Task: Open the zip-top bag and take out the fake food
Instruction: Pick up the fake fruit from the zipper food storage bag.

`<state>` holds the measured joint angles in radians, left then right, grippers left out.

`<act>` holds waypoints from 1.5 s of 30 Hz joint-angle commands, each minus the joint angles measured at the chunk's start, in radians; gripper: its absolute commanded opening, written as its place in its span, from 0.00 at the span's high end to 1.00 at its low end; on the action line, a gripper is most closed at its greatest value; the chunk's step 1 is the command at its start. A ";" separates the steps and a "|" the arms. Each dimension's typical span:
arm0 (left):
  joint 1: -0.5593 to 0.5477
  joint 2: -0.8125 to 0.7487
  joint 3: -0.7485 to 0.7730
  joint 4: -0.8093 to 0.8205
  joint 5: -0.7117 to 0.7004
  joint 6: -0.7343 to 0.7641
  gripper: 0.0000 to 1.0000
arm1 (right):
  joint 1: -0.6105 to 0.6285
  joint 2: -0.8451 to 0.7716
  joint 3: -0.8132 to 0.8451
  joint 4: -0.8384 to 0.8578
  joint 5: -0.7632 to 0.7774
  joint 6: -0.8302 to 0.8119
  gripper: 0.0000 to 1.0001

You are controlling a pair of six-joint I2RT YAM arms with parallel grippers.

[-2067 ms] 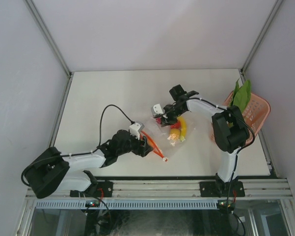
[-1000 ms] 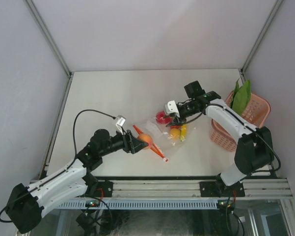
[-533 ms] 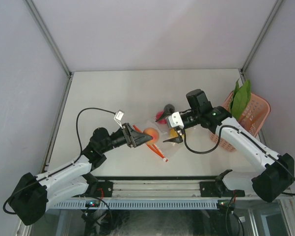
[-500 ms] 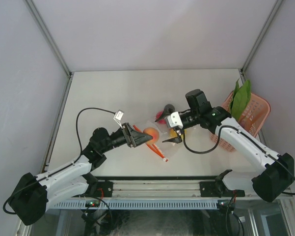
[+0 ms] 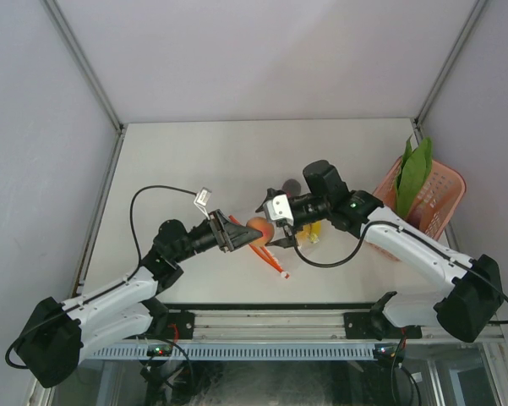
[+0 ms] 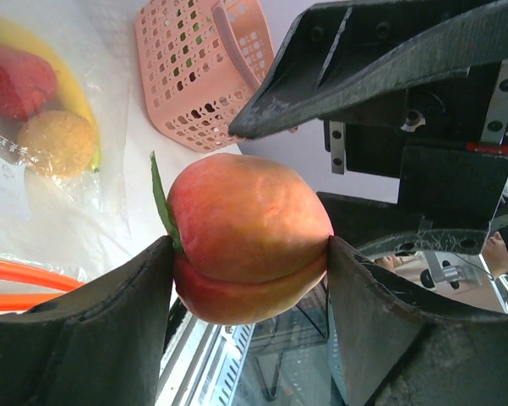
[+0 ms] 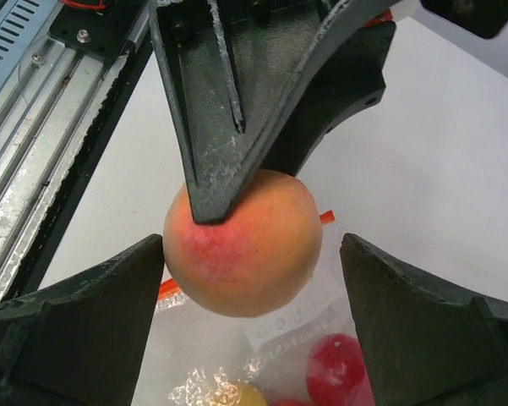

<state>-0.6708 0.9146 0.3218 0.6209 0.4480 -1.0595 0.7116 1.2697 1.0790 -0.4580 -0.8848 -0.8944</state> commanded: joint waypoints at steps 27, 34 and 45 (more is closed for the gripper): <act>0.007 -0.073 0.015 -0.008 -0.065 0.014 0.17 | 0.038 0.025 0.001 0.051 0.016 0.040 0.69; 0.007 -0.108 0.005 -0.053 -0.090 0.038 0.00 | 0.021 0.021 0.002 0.047 -0.005 0.046 0.71; 0.009 -0.299 0.086 -0.414 -0.221 0.297 0.00 | -0.109 -0.055 0.009 -0.027 -0.054 -0.005 0.72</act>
<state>-0.6701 0.6704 0.3290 0.3325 0.2871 -0.8955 0.6456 1.2812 1.0740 -0.4618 -0.8841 -0.8787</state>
